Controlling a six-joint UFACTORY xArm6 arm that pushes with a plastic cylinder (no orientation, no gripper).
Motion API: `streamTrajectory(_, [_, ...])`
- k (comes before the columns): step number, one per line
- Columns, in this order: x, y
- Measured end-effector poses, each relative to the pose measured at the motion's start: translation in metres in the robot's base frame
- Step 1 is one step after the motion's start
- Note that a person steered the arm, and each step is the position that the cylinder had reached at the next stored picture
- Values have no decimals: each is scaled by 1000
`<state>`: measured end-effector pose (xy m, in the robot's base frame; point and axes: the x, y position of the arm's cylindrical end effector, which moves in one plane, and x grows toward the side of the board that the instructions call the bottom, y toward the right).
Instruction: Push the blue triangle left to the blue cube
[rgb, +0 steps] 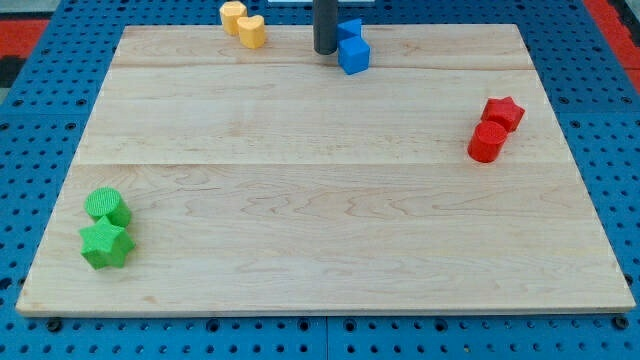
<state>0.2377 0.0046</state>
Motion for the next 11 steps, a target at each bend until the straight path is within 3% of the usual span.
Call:
streamTrajectory(4, [50, -7])
streamTrajectory(5, [95, 38])
streamTrajectory(6, [81, 112])
streamTrajectory(7, [-1, 134])
streamTrajectory(8, [-44, 132])
streamTrajectory(9, [-46, 113])
streamTrajectory(11, [-42, -26])
